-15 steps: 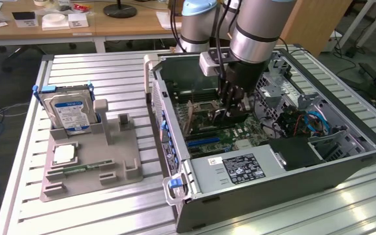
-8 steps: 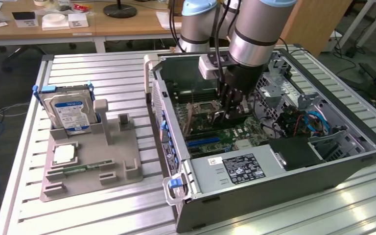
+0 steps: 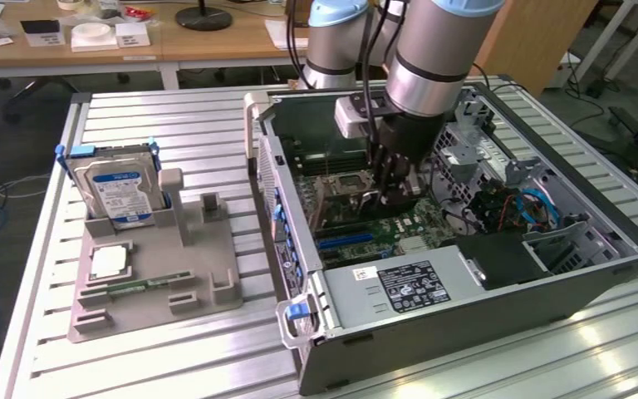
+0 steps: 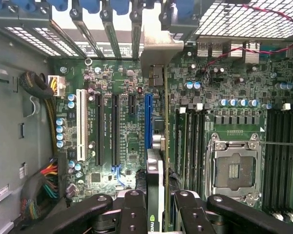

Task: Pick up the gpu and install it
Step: 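Insert the gpu into the slot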

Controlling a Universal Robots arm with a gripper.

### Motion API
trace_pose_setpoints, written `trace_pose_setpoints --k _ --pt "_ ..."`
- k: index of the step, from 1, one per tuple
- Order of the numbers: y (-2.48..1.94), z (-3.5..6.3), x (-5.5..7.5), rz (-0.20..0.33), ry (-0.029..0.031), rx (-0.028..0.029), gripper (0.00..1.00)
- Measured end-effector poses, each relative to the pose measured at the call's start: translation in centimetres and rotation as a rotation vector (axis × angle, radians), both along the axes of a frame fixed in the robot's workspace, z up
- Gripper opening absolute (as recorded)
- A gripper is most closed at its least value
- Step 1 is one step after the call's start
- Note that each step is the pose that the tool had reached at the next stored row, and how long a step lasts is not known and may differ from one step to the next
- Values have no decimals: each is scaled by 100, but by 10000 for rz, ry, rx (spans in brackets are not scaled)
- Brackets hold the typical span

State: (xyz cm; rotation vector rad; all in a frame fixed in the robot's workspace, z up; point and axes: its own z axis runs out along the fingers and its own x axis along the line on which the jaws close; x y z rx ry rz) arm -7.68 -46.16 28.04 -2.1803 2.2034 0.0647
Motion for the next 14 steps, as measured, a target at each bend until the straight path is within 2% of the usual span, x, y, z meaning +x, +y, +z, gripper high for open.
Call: trace_pose_setpoints --k 14 --pt "-1 -63 -36 35 1 -1 27"
